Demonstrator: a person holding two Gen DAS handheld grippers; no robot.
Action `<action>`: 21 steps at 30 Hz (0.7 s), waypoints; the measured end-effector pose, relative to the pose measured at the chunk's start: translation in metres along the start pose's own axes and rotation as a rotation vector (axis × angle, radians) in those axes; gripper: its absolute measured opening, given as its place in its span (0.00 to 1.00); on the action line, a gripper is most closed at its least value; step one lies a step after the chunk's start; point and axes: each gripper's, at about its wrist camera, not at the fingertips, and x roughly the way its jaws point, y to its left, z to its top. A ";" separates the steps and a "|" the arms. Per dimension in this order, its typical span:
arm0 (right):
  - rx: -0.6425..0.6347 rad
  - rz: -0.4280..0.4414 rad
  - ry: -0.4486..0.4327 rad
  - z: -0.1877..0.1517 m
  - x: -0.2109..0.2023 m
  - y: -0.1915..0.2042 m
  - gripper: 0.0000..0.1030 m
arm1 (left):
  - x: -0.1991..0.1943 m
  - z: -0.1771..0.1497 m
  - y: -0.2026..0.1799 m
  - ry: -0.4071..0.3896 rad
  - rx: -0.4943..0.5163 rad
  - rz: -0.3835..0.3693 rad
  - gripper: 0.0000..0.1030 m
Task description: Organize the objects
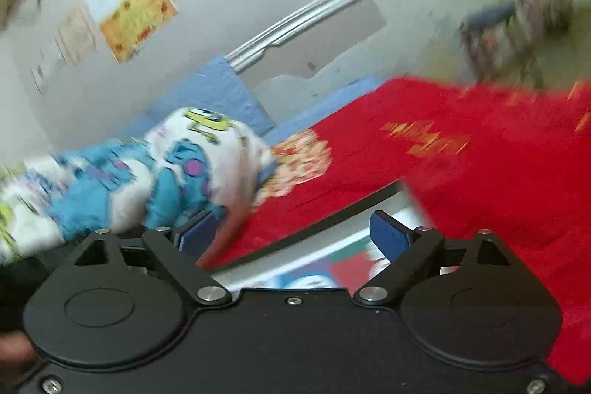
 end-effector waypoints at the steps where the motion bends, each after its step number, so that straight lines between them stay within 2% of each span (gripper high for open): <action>1: -0.025 -0.022 -0.013 0.005 -0.009 0.005 0.88 | -0.008 0.002 0.003 0.001 0.010 0.002 0.84; 4: -0.095 -0.037 -0.049 0.022 -0.038 0.025 0.89 | -0.038 0.002 0.011 -0.007 0.106 -0.009 0.84; 7: -0.199 -0.047 -0.056 0.035 -0.063 0.055 0.98 | -0.064 0.003 0.025 -0.023 0.059 0.031 0.88; 10: -0.309 -0.095 -0.093 0.039 -0.091 0.085 0.99 | -0.085 0.001 0.035 -0.030 -0.002 0.041 0.91; 12: -0.320 -0.123 -0.127 0.039 -0.108 0.095 0.98 | -0.097 -0.003 0.033 -0.041 0.009 0.020 0.95; 14: -0.300 -0.139 -0.094 0.040 -0.121 0.096 0.98 | -0.107 -0.009 0.027 -0.046 0.033 0.011 1.00; 17: -0.266 -0.185 -0.072 0.031 -0.145 0.088 0.98 | -0.123 -0.022 0.019 -0.056 0.053 -0.022 1.00; 21: -0.283 -0.196 -0.044 0.000 -0.172 0.066 1.00 | -0.125 -0.049 0.011 -0.048 0.081 -0.080 1.00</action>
